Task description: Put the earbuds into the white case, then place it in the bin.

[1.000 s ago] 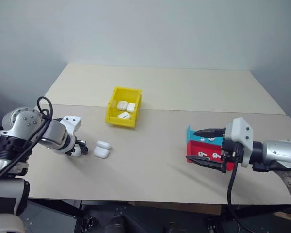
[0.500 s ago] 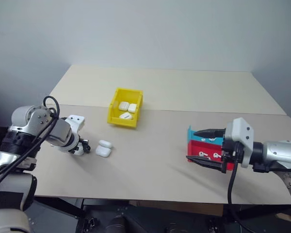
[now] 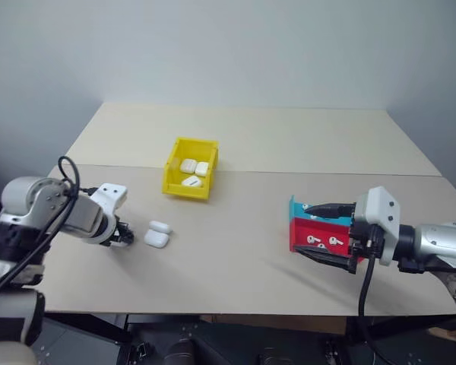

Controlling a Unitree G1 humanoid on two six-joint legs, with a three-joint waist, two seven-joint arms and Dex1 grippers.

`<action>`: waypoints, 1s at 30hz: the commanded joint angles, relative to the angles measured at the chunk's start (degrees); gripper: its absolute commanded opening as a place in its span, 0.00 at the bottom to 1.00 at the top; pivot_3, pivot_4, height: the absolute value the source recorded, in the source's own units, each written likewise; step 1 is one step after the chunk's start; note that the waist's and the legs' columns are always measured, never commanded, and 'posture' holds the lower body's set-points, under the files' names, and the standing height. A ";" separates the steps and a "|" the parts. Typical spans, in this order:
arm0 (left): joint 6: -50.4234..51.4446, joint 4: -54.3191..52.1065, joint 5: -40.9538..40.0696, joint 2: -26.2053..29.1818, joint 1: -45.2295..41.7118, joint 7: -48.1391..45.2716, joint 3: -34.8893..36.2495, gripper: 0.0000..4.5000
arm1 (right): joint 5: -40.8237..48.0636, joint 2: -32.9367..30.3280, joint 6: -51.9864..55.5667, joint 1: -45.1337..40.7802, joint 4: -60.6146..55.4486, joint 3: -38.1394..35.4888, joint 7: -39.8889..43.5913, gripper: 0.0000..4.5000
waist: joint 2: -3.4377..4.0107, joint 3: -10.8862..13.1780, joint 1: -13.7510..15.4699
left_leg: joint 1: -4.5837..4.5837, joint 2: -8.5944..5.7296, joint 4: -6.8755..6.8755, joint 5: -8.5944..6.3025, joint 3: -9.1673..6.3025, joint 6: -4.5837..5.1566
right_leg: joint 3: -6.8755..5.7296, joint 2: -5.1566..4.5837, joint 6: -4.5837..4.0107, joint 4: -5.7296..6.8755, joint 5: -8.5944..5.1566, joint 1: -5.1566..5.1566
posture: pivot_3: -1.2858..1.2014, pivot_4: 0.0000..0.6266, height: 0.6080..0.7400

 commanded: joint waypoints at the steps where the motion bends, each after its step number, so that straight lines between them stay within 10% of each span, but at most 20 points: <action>1: -0.66 -12.75 -1.98 3.45 5.21 -4.28 12.44 0.62 | 0.88 -0.18 -0.23 0.03 -1.97 -2.01 -0.18 1.00 | -0.13 0.08 -0.11 | -0.02 0.00 -0.04 0.01 0.00 -0.01 | 0.00 0.00 0.00 -0.02 0.00 -0.03 | 0.52 0.24 1.00; 8: -15.19 -31.51 -0.94 -3.87 19.39 -10.09 36.96 0.62 | 0.92 0.50 -0.30 -1.46 -0.53 0.40 0.64 1.00 | -0.16 0.09 0.28 | -0.01 0.01 -0.09 0.00 0.03 -0.02 | -0.08 -0.06 -0.03 -0.18 0.01 0.03 | 0.52 0.24 1.00; 13: -27.06 -38.74 -0.56 -9.52 22.98 -17.59 41.01 0.62 | 0.74 0.79 -0.71 -4.91 2.88 2.52 2.85 1.00 | -0.19 0.10 0.53 | 0.01 0.01 -0.06 0.01 0.07 -0.02 | -0.06 -0.05 -0.08 -0.21 0.05 0.08 | 0.52 0.24 1.00; 30: -61.85 -36.19 23.38 -20.37 15.36 -48.50 9.37 0.62 | -5.28 3.76 -3.80 -16.73 14.33 9.01 5.86 1.00 | -0.18 0.09 0.84 | -0.01 0.02 -0.03 0.00 0.08 0.02 | -0.04 0.04 -0.08 -0.25 0.06 0.09 | 0.52 0.24 1.00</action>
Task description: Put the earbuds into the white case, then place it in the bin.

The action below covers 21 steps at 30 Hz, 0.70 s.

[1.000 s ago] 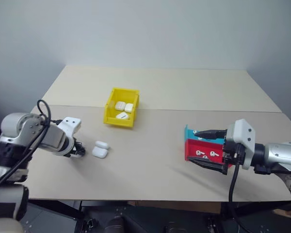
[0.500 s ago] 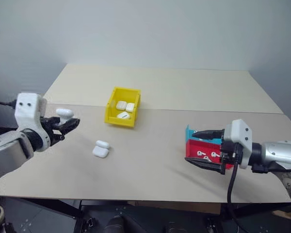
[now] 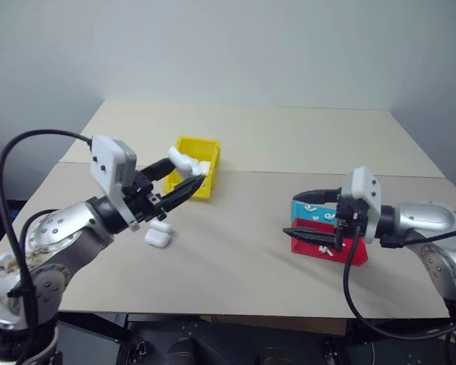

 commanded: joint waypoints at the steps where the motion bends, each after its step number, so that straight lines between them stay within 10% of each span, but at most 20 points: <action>1: -10.97 4.95 8.08 -2.84 -3.62 -9.96 -7.90 0.62 | -2.36 -0.94 -2.93 -2.24 1.40 -0.12 1.68 1.00 | 0.00 0.00 0.13 | 0.00 0.00 0.01 0.00 0.01 0.00 | 0.01 0.00 0.01 0.00 0.00 0.01 | 0.52 0.24 1.00; 21: -16.77 16.76 7.37 -12.04 -8.87 -32.36 -14.12 0.62 | -11.22 -15.66 7.23 -9.63 3.96 7.17 8.88 1.00 | 0.03 0.00 -0.35 | -0.03 0.04 0.08 -0.03 0.01 0.05 | -0.01 0.00 0.03 0.01 0.00 -0.01 | 0.52 0.24 1.00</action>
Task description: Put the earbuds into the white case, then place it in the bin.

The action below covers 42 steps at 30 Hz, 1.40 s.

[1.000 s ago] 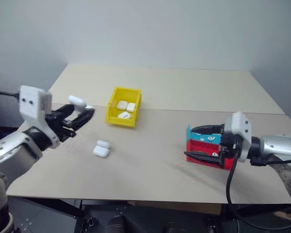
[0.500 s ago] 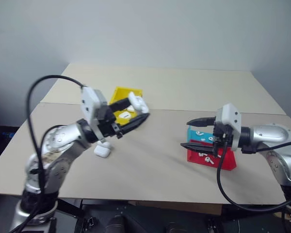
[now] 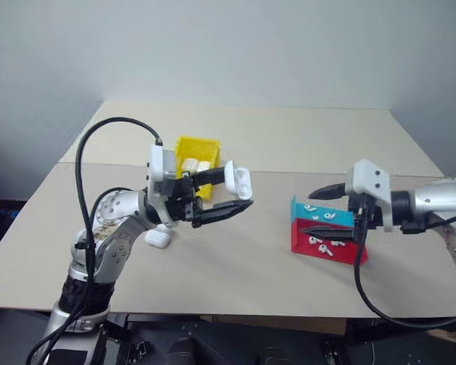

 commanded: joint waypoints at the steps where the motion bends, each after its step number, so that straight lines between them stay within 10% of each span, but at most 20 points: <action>1: 1.27 -1.83 -0.43 -1.62 -1.01 1.00 -1.43 0.62 | -4.76 -3.80 3.05 -3.70 1.36 4.65 2.34 1.00 | 0.01 0.00 -0.02 | 0.00 0.00 0.00 0.00 0.01 0.00 | 0.01 0.00 0.00 0.00 0.00 -0.01 | 0.52 0.24 1.00; 6: 3.63 -3.59 -0.03 -3.79 0.13 4.35 -2.95 0.62 | -11.64 -5.52 5.53 -8.03 3.61 12.26 4.59 1.00 | 0.02 0.00 -0.19 | -0.01 0.01 -0.02 -0.01 0.02 0.02 | 0.05 0.00 0.00 -0.01 0.00 -0.05 | 0.52 0.24 1.00; 11: 4.04 -4.64 0.67 -6.52 0.91 6.35 -4.71 0.62 | -18.17 -3.60 8.41 -10.66 5.90 18.80 4.36 0.73 | 0.04 0.01 -0.26 | -0.01 0.01 -0.01 -0.01 0.03 0.02 | 0.06 0.00 0.00 0.00 0.00 -0.05 | 0.52 0.24 1.00; 42: 4.91 -5.89 1.19 -7.90 1.42 8.77 -5.78 0.62 | -23.01 7.07 32.01 -12.65 10.25 26.90 -3.36 0.73 | 0.09 0.03 -0.27 | -0.02 0.00 0.00 -0.01 0.02 0.02 | 0.05 0.01 0.00 0.01 0.00 -0.06 | 0.52 0.24 1.00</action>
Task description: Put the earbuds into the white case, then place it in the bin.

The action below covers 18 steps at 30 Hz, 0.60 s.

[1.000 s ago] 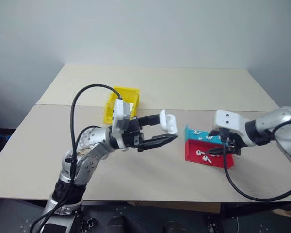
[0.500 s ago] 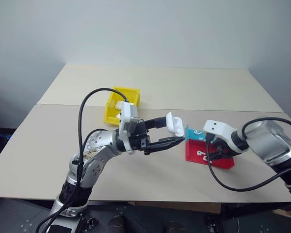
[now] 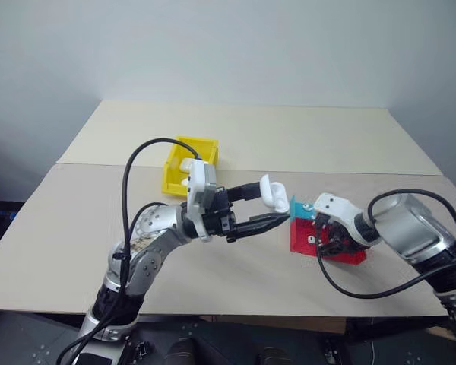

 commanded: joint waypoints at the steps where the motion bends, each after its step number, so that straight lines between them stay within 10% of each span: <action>1: 0.07 -2.70 0.09 0.26 0.06 0.39 0.25 0.62 | 0.46 0.32 0.13 -0.02 0.08 -0.39 -0.83 0.73 | 0.00 0.00 0.00 | 0.00 0.00 0.00 0.00 0.00 0.00 | 0.00 0.00 0.00 0.00 0.00 0.00 | 0.52 0.24 1.00; 9: 0.15 -3.48 -0.18 1.09 0.39 0.49 0.27 0.62 | 0.52 0.87 -0.60 0.29 1.24 0.34 -0.70 0.73 | 0.00 0.00 -0.05 | 0.00 0.00 0.01 0.00 -0.01 0.00 | -0.01 0.00 0.00 0.00 0.00 0.02 | 0.52 0.24 1.00; 18: 0.17 -3.94 -0.32 1.33 0.56 0.84 0.37 0.62 | 0.99 0.61 0.21 0.42 1.22 0.95 0.27 0.15 | 0.00 0.00 -0.03 | 0.01 0.00 0.01 0.00 -0.02 0.00 | -0.02 0.00 0.00 0.00 0.00 0.02 | 0.52 0.24 1.00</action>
